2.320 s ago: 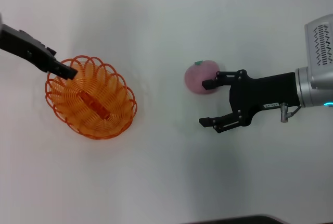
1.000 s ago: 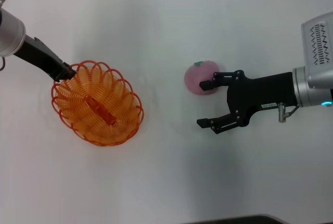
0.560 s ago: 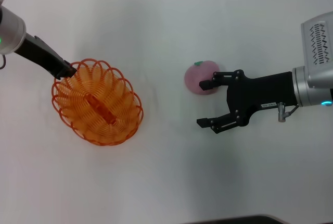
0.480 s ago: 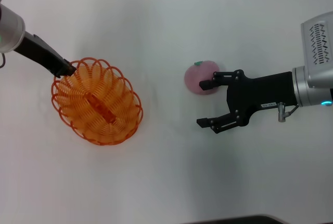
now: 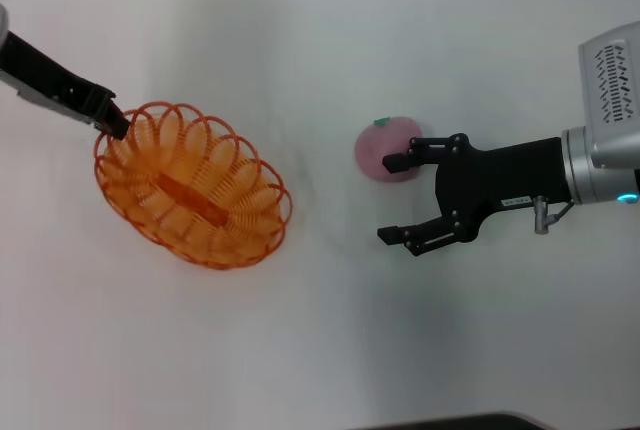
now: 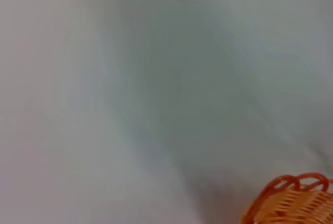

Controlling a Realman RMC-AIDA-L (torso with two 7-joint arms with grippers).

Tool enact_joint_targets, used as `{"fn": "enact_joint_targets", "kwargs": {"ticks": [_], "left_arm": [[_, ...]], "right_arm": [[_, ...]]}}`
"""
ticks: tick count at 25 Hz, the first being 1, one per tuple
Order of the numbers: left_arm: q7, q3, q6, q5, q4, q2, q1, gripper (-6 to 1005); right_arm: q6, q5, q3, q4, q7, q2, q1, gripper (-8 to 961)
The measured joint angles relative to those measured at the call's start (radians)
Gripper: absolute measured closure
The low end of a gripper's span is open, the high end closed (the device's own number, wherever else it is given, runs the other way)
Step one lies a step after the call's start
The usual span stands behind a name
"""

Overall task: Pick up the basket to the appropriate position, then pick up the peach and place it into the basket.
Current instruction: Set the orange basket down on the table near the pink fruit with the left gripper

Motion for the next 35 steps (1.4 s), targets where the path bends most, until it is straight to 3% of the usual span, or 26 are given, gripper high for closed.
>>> {"fn": "enact_joint_targets", "kwargs": {"ticks": [4, 11, 19, 25, 35], "left_arm": [[-0.082, -0.058, 0.062, 0.000, -0.009, 0.006, -0.002, 937], [-0.126, -0.255, 0.141, -0.011, -0.011, -0.006, 0.024, 936], [-0.163, -0.320, 0.169, -0.174, -0.015, -0.009, 0.127, 934], [-0.182, -0.324, 0.136, -0.260, 0.024, -0.050, 0.230, 933], [-0.196, -0.326, 0.100, -0.275, 0.114, -0.107, 0.321, 932]], "right_arm": [[0.000, 0.002, 0.000, -0.003, 0.020, 0.000, 0.000, 12], [0.000, 0.003, 0.000, -0.008, 0.039, -0.001, 0.001, 12], [-0.002, 0.004, 0.000, -0.009, 0.042, -0.002, 0.003, 11], [-0.002, 0.004, 0.000, -0.008, 0.042, -0.002, 0.003, 11], [-0.002, 0.004, 0.000, -0.005, 0.043, -0.002, 0.001, 10]]}}
